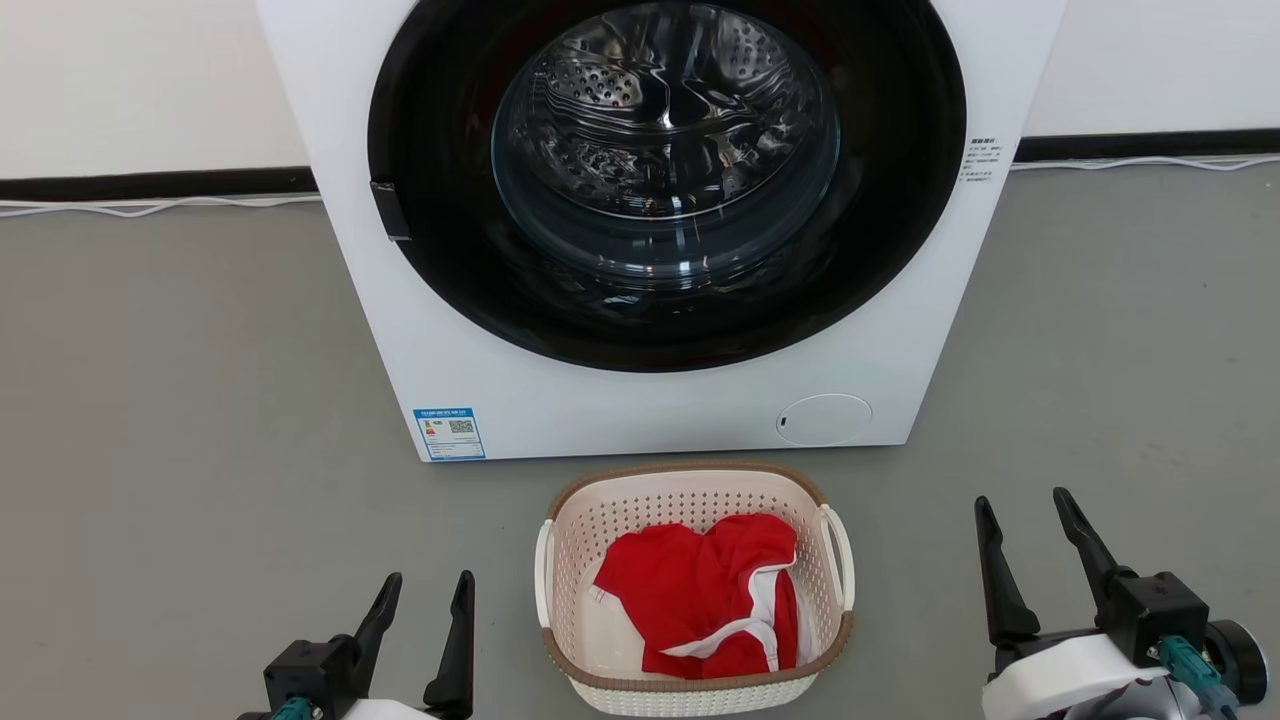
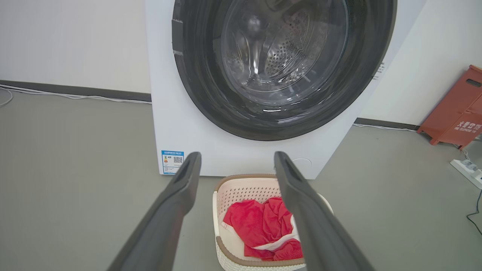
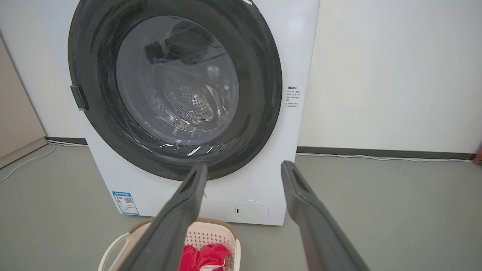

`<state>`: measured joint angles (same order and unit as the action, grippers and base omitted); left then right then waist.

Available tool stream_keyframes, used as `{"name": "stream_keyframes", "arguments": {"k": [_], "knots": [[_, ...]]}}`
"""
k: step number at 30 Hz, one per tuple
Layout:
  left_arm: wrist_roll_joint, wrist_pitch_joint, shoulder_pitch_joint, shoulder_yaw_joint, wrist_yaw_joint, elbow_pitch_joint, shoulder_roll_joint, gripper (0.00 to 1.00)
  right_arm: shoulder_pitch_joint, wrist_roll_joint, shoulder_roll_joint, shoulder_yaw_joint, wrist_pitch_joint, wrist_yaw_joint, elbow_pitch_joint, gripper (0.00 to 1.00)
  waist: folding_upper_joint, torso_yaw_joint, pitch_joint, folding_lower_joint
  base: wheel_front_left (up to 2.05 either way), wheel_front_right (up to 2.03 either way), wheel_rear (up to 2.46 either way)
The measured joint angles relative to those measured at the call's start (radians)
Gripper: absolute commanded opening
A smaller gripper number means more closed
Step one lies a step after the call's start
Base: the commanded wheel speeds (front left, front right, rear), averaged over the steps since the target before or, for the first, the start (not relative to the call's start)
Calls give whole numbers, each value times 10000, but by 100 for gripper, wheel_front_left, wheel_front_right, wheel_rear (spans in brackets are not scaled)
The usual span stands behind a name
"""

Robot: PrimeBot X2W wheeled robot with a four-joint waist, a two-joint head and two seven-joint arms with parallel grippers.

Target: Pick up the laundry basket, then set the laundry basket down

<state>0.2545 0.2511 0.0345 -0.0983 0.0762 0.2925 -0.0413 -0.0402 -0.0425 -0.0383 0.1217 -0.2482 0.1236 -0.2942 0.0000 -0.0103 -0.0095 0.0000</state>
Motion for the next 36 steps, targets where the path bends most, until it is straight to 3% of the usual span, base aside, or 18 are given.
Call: {"name": "stream_keyframes", "arguments": {"k": [22,36], "knots": [[0,0,-1,-50,0,31,-4,100,31,71,-2,86,0,0,-4,100,0,-26,246,0,0,0,0],[-6,21,-1198,-337,-50,660,-6,100,-1076,546,-29,382,-10,8,-211,100,0,-142,1637,0,0,0,0]]}}
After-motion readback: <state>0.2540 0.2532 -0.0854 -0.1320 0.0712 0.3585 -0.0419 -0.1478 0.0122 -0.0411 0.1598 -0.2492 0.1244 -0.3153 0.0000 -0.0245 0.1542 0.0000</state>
